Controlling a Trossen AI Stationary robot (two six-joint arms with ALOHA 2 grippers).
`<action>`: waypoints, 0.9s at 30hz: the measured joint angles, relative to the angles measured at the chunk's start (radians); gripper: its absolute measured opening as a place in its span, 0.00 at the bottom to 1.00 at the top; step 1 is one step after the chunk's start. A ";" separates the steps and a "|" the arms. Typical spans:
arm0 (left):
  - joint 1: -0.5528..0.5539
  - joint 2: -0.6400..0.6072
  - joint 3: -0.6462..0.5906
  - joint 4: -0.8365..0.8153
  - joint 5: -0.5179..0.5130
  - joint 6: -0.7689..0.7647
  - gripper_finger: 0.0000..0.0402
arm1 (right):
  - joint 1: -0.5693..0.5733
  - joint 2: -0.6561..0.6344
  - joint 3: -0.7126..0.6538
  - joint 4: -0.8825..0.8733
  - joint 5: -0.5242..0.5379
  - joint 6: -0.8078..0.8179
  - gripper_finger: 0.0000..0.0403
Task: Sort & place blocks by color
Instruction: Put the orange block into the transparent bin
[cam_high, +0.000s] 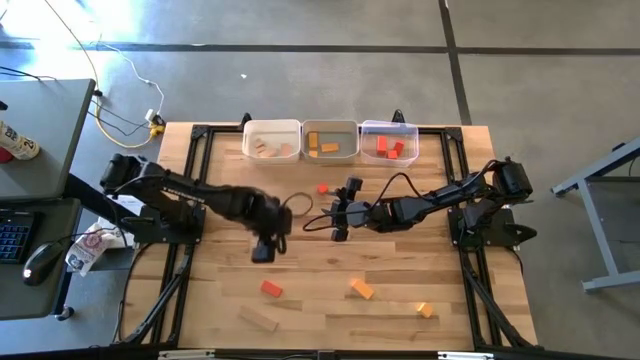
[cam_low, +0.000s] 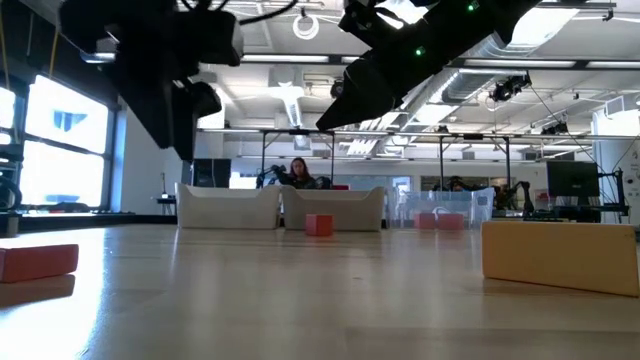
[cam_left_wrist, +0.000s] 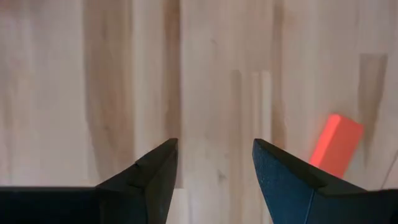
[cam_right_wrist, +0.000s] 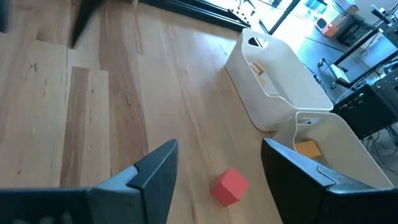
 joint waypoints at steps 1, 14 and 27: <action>-0.023 0.000 0.000 0.000 -0.014 -0.017 0.49 | 0.000 0.000 0.000 0.000 0.000 0.002 0.54; -0.286 0.000 0.000 0.037 -0.148 -0.174 0.49 | 0.000 0.000 0.000 -0.003 0.000 0.009 0.54; -0.430 0.000 -0.026 0.139 -0.199 -0.310 0.49 | 0.000 0.000 0.000 -0.003 0.001 0.010 0.54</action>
